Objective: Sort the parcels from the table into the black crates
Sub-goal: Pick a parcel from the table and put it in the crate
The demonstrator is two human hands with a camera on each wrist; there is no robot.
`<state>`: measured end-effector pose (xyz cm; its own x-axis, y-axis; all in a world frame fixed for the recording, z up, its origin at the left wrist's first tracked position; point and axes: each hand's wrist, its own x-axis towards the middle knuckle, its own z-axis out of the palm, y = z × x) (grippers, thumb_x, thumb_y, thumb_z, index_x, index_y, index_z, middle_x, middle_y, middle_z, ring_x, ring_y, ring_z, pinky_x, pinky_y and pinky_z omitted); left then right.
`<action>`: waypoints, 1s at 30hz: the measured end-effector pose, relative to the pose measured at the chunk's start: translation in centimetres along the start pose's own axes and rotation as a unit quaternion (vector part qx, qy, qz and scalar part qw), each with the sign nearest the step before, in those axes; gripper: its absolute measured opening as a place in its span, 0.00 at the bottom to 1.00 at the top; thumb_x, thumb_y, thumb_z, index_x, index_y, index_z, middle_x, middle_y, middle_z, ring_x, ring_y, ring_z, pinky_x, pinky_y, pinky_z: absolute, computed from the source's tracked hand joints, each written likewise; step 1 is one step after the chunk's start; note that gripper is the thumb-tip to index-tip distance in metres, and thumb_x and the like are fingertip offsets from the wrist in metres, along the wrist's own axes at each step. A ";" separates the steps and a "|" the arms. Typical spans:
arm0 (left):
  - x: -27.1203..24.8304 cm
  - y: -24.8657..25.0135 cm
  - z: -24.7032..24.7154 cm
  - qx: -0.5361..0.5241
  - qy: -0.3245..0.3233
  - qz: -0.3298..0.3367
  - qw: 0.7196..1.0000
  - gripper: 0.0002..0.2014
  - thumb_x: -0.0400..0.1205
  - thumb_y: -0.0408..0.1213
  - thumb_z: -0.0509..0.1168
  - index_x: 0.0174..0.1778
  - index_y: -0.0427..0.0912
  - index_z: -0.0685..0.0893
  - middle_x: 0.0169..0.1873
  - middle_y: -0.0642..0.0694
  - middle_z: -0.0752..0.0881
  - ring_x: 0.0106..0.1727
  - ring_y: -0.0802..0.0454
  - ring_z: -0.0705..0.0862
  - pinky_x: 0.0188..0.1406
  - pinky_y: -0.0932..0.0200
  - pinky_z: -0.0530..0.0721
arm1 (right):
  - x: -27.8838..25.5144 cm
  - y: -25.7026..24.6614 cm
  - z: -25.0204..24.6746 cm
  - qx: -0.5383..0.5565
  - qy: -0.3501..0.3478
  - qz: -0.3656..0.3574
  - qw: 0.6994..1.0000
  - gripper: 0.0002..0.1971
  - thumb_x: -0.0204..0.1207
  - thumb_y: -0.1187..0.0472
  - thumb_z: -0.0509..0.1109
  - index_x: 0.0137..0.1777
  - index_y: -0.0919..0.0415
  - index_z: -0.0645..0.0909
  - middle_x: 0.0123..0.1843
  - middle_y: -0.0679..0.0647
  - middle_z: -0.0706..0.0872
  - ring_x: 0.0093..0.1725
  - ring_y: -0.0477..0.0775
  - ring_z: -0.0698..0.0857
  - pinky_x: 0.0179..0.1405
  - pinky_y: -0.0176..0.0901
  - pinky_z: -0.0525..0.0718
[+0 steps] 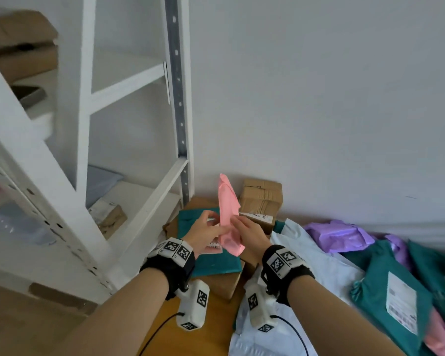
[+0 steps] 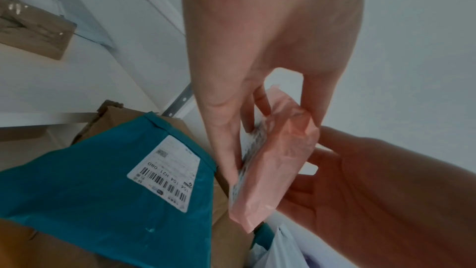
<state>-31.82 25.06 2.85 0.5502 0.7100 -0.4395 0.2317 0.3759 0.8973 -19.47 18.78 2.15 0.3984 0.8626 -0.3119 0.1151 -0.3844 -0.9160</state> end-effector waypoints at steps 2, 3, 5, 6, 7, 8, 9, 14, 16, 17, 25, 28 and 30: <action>-0.8 0.5 0.6 -0.012 -0.035 0.006 0.999 0.19 0.79 0.36 0.71 0.63 0.45 0.73 0.63 0.47 0.81 0.57 0.39 0.86 0.54 0.40 0.86 | -0.7 -0.1 -0.5 0.066 0.017 0.016 0.998 0.18 0.85 0.53 0.59 0.68 0.62 0.78 0.64 0.58 0.83 0.63 0.58 0.82 0.64 0.49 0.80; -1.2 0.8 1.0 -0.025 -0.056 0.008 0.998 0.18 0.80 0.37 0.69 0.64 0.47 0.74 0.64 0.47 0.81 0.56 0.39 0.86 0.51 0.42 0.86 | -1.0 -0.2 -0.8 0.096 0.022 0.026 0.995 0.18 0.85 0.50 0.59 0.66 0.60 0.78 0.61 0.58 0.84 0.59 0.57 0.83 0.57 0.48 0.83; -2.1 1.7 1.8 -0.049 -0.091 0.015 0.995 0.15 0.82 0.37 0.65 0.65 0.50 0.76 0.65 0.48 0.80 0.54 0.40 0.86 0.45 0.46 0.86 | -1.9 -0.9 -1.7 0.131 0.029 0.034 0.990 0.20 0.85 0.46 0.57 0.66 0.59 0.79 0.56 0.59 0.86 0.53 0.57 0.85 0.46 0.45 0.85; -2.5 2.2 2.2 -0.054 -0.103 0.022 0.993 0.15 0.83 0.36 0.63 0.66 0.50 0.76 0.65 0.49 0.79 0.55 0.40 0.85 0.44 0.46 0.85 | -2.0 -1.1 -2.2 0.136 0.034 0.036 0.989 0.23 0.84 0.43 0.58 0.67 0.58 0.79 0.56 0.60 0.86 0.54 0.59 0.86 0.48 0.49 0.86; -2.7 2.6 2.5 -0.052 -0.111 0.031 0.992 0.16 0.83 0.34 0.62 0.66 0.51 0.76 0.66 0.51 0.79 0.57 0.40 0.85 0.47 0.45 0.85 | -2.2 -1.5 -2.8 0.135 0.036 0.034 0.990 0.26 0.82 0.40 0.58 0.68 0.58 0.79 0.57 0.61 0.87 0.56 0.61 0.86 0.54 0.55 0.87; -2.7 3.1 2.8 -0.045 -0.117 0.038 0.991 0.17 0.83 0.33 0.61 0.66 0.52 0.77 0.66 0.52 0.79 0.60 0.39 0.84 0.51 0.42 0.84 | -2.4 -1.9 -3.4 0.136 0.037 0.030 0.990 0.29 0.78 0.36 0.60 0.67 0.58 0.79 0.58 0.62 0.87 0.57 0.63 0.86 0.60 0.60 0.85; -2.7 3.5 3.1 -0.034 -0.122 0.045 0.991 0.18 0.83 0.32 0.61 0.66 0.54 0.77 0.67 0.53 0.78 0.62 0.39 0.83 0.57 0.39 0.83 | -2.5 -2.2 -4.0 0.138 0.038 0.029 0.989 0.33 0.73 0.31 0.63 0.66 0.58 0.80 0.58 0.63 0.87 0.58 0.65 0.86 0.62 0.63 0.83; -3.0 5.6 5.0 0.035 -0.140 0.082 0.986 0.22 0.82 0.29 0.59 0.63 0.62 0.80 0.69 0.54 0.79 0.69 0.46 0.78 0.65 0.33 0.74 | -4.0 -3.9 -7.0 0.177 0.038 0.008 0.983 0.23 0.74 0.50 0.72 0.61 0.67 0.80 0.58 0.71 0.85 0.59 0.71 0.85 0.63 0.66 0.81; -3.3 6.2 5.8 0.055 -0.144 0.095 0.983 0.24 0.81 0.26 0.58 0.63 0.61 0.81 0.69 0.49 0.78 0.71 0.44 0.75 0.59 0.40 0.78 | -4.2 -3.8 -8.0 0.176 0.044 -0.011 0.983 0.16 0.79 0.63 0.68 0.64 0.71 0.77 0.58 0.70 0.85 0.58 0.69 0.85 0.62 0.63 0.83; -3.4 6.4 6.3 0.067 -0.143 0.104 0.982 0.25 0.81 0.24 0.58 0.65 0.58 0.81 0.70 0.48 0.77 0.72 0.43 0.74 0.60 0.41 0.79 | -4.3 -3.7 -8.5 0.163 0.057 -0.020 0.985 0.15 0.79 0.65 0.67 0.64 0.72 0.76 0.58 0.70 0.85 0.57 0.68 0.86 0.61 0.62 0.83; -2.1 8.2 7.9 0.275 -0.092 0.235 0.928 0.32 0.81 0.22 0.60 0.80 0.48 0.63 0.78 0.45 0.66 0.72 0.50 0.72 0.67 0.51 0.80 | -5.7 -3.9 -12.0 -0.028 0.123 -0.062 0.990 0.09 0.76 0.70 0.64 0.53 0.70 0.82 0.50 0.63 0.88 0.48 0.60 0.88 0.38 0.42 0.87; -1.2 8.8 7.9 0.380 0.002 0.287 0.879 0.37 0.80 0.24 0.64 0.81 0.55 0.59 0.83 0.43 0.50 0.83 0.43 0.53 0.79 0.48 0.64 | -6.1 -4.1 -13.0 -0.128 0.132 -0.095 0.978 0.10 0.75 0.66 0.65 0.53 0.68 0.83 0.48 0.61 0.88 0.47 0.59 0.89 0.42 0.46 0.88; -1.1 9.3 8.0 0.448 0.047 0.316 0.835 0.38 0.80 0.31 0.66 0.81 0.60 0.58 0.83 0.44 0.41 0.84 0.43 0.43 0.81 0.47 0.54 | -6.3 -4.3 -13.5 -0.174 0.137 -0.111 0.969 0.10 0.76 0.64 0.65 0.54 0.66 0.83 0.47 0.59 0.88 0.46 0.57 0.88 0.40 0.43 0.86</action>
<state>-23.86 23.02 11.96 0.7338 0.6577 0.1701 0.4501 -0.6582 0.6035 -10.20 10.54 11.52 0.5491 0.8358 0.0055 0.5068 -0.3277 -0.7974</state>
